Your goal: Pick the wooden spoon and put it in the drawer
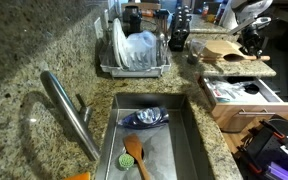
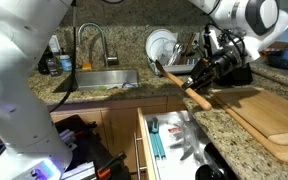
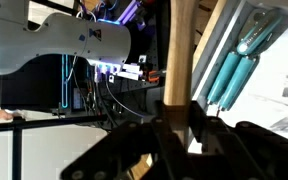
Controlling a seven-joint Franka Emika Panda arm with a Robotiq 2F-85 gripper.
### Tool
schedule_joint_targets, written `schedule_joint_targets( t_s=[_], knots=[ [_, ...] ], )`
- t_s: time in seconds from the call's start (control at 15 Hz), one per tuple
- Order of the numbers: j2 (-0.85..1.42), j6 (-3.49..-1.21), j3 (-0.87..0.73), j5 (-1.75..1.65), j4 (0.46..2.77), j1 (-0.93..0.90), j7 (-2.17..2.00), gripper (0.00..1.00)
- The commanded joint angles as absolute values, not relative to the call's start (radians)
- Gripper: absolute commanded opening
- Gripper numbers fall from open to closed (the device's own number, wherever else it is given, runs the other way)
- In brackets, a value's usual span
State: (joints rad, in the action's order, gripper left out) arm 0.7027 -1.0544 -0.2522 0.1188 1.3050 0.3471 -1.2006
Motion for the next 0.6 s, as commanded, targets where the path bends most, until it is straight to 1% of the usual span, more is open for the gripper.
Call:
schedule_joint_targets(
  t_s=[0.0, 0.2, 0.27, 0.47, 0.53],
  knots=[
    [0.644, -1.155, -0.299, 0.119, 1.537, 0.241, -1.398, 0.07],
    [0.623, -1.157, -0.321, 0.089, 1.696, 0.182, -1.541, 0.07],
    [0.698, -1.119, -0.296, 0.105, 1.55, 0.212, -1.482, 0.28],
    [0.686, -1.131, -0.306, 0.096, 1.638, 0.188, -1.53, 0.28],
    [0.687, -1.111, -0.319, 0.077, 1.638, 0.18, -1.561, 0.07]
  ],
)
